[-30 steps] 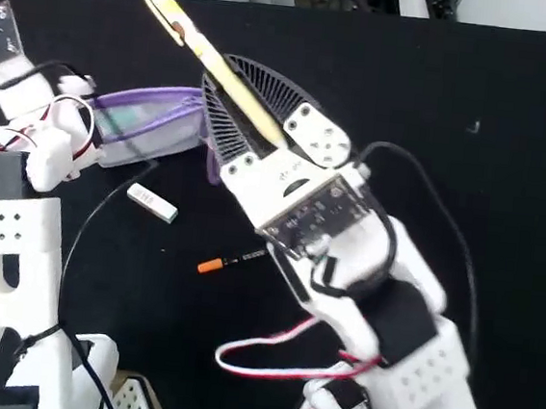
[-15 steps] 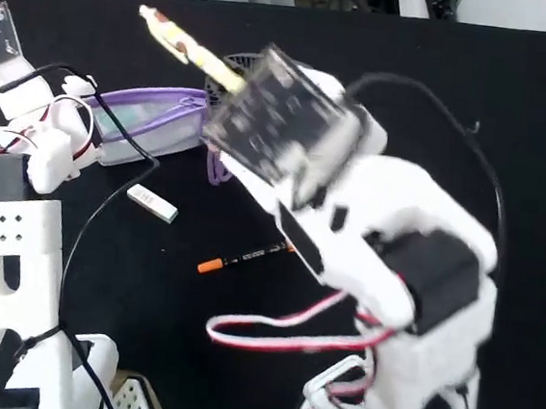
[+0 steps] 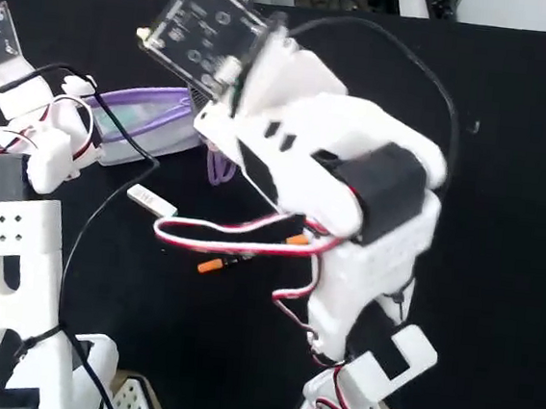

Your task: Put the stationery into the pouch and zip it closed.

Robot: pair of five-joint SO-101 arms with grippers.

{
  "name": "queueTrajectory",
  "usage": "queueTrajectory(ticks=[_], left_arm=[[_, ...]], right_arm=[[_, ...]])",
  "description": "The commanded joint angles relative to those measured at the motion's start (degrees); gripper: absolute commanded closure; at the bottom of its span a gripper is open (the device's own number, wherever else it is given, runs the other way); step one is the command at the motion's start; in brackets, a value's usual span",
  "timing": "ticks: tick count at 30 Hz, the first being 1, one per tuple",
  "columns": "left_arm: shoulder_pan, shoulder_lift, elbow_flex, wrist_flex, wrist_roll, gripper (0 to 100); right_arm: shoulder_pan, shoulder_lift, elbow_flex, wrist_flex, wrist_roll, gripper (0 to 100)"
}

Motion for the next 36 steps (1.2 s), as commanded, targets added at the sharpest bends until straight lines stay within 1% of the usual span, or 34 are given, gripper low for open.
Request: queueTrajectory(ticks=[1,6,15,22,30,34,36], left_arm=[[-0.75,-0.62,0.04,-1.49,0.18,97],[-0.31,-0.62,0.04,-1.58,0.18,97],[-0.66,-0.62,0.04,-1.58,0.18,97],[-0.66,-0.62,0.04,-1.58,0.18,97],[-0.75,-0.62,0.04,-1.58,0.18,97],[-0.75,-0.62,0.04,-1.58,0.18,97],[-0.66,-0.62,0.04,-1.58,0.18,97]], right_arm=[[-2.02,-1.27,4.88,1.93,0.35,98.7],[-2.64,-4.62,15.78,1.58,0.53,98.7],[-2.55,-9.01,18.86,1.67,0.53,98.7],[-2.81,-13.85,18.59,1.85,0.53,98.7],[-2.81,-15.25,25.54,1.58,0.62,98.7],[-2.81,-15.25,31.34,1.23,0.62,98.7],[-2.64,-15.43,35.12,-0.79,0.53,98.7]])
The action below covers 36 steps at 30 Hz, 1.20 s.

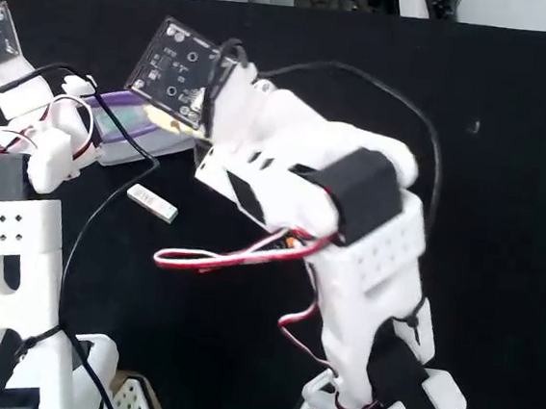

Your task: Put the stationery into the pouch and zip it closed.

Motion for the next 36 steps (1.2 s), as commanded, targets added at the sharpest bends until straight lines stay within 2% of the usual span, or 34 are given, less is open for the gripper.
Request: queueTrajectory(ticks=[1,7,14,21,27,36], left_arm=[[-0.4,-0.62,0.04,-1.41,0.18,97],[-0.48,-0.62,0.04,-1.41,0.18,97],[-0.13,-0.62,0.04,-1.41,0.18,97],[-0.13,-0.62,0.04,-1.23,0.18,97],[-0.13,-0.62,0.04,-0.88,0.18,97],[-0.13,-0.62,0.48,-0.79,0.18,97]], right_arm=[[-0.44,-2.33,6.73,-2.73,0.53,98.7],[-0.53,-2.07,13.23,-12.22,0.26,98.7],[-0.62,-2.07,14.64,-14.51,0.44,98.7],[-0.62,-0.31,6.9,-16.0,0.09,98.7],[-0.7,7.69,0.48,-16.26,-2.73,98.7],[-0.7,18.86,-8.31,-16.09,-2.81,98.4]])
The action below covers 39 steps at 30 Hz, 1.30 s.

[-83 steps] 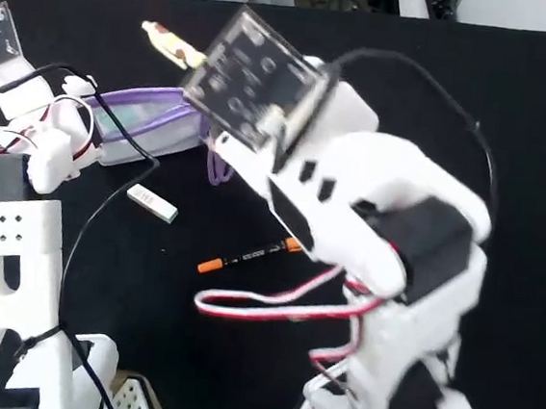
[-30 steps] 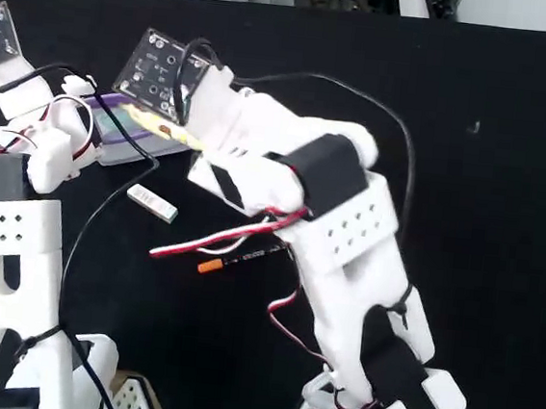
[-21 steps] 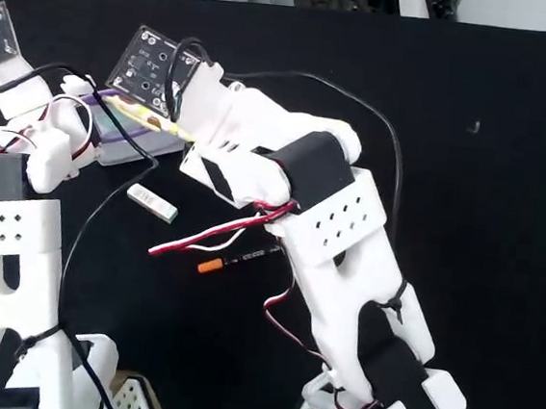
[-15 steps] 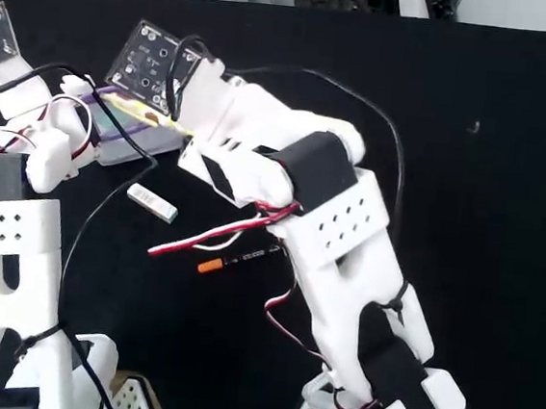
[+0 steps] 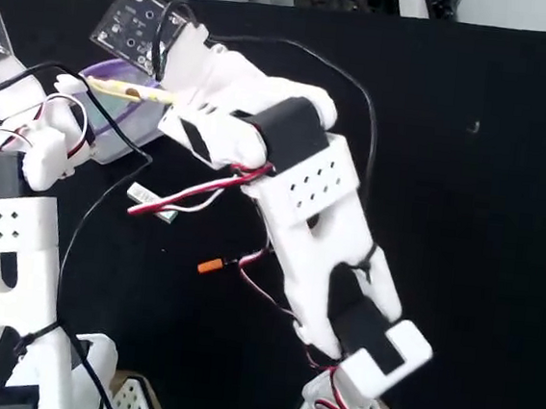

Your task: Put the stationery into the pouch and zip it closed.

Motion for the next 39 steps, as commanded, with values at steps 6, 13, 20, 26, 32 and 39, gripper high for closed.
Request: queueTrajectory(ticks=[6,13,20,26,32,39], left_arm=[[0.31,-3.43,2.77,-1.32,-0.18,97],[1.19,-13.1,6.29,-1.32,-0.18,97],[4.88,-15.82,7.96,-2.02,-2.37,97],[4.7,-11.6,7.87,-2.46,-2.46,97],[4.62,-6.59,6.37,-2.37,-2.55,97],[1.36,-4.57,5.67,-2.55,-2.64,97]], right_arm=[[-0.62,4.44,-5.41,-2.2,-0.79,98.3],[-0.62,1.01,-5.14,-2.9,-5.71,96.9],[-1.85,0.22,-4.79,-1.58,-5.54,73.7],[-0.53,-1.01,-6.9,-0.62,-4.84,72.3],[2.99,-5.49,-6.73,-0.44,-4.57,72.3],[8.44,-12.44,-6.81,3.69,-4.4,72.3]])
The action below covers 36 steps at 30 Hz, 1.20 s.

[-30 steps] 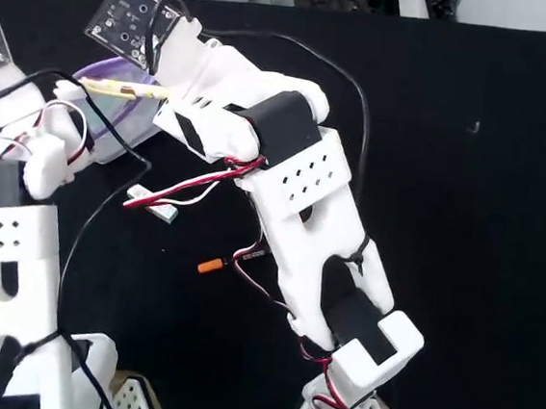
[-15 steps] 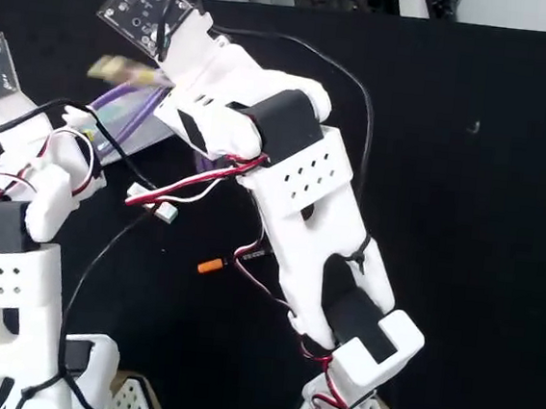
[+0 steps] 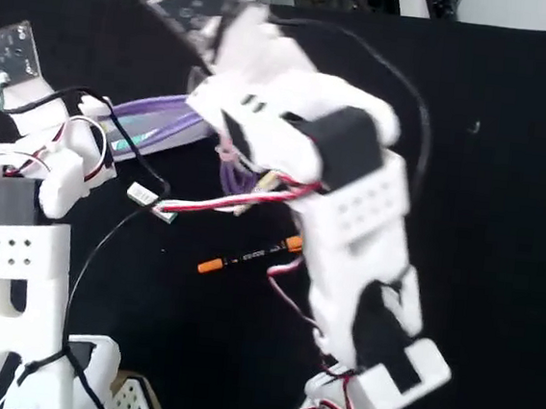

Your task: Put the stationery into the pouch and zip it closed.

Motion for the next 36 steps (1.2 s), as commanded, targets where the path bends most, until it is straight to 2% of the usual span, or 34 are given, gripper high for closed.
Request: queueTrajectory(ticks=[1,5,7,12,20,26,33,36], left_arm=[[-4.0,1.58,-2.59,-0.97,-0.44,97],[-8.75,1.67,-3.21,-0.97,-0.44,97],[-10.86,1.67,-3.21,-0.97,-0.18,97],[-14.2,1.67,-2.86,-2.11,-0.18,97],[-14.46,1.67,-1.19,-2.46,-0.44,97],[-13.49,1.76,-0.57,-2.55,-0.44,97],[-11.82,1.76,-0.48,-2.46,-0.44,97],[-11.82,1.76,0.75,-3.43,-0.44,97]], right_arm=[[3.78,-7.08,-2.33,3.52,0.35,72.3],[5.89,-8.84,-2.33,9.32,1.41,72.3],[8.09,-8.75,-2.33,11.52,-0.35,72.3],[15.91,-6.2,1.63,11.08,-20.84,72.3],[21.45,2.95,16.31,-0.18,-40.7,72.3],[25.14,9.8,23.96,-2.11,-57.49,72.3],[23.3,15.08,25.1,-6.15,-58.9,73.2],[21.98,17.89,26.86,-9.67,-59.16,80.2]])
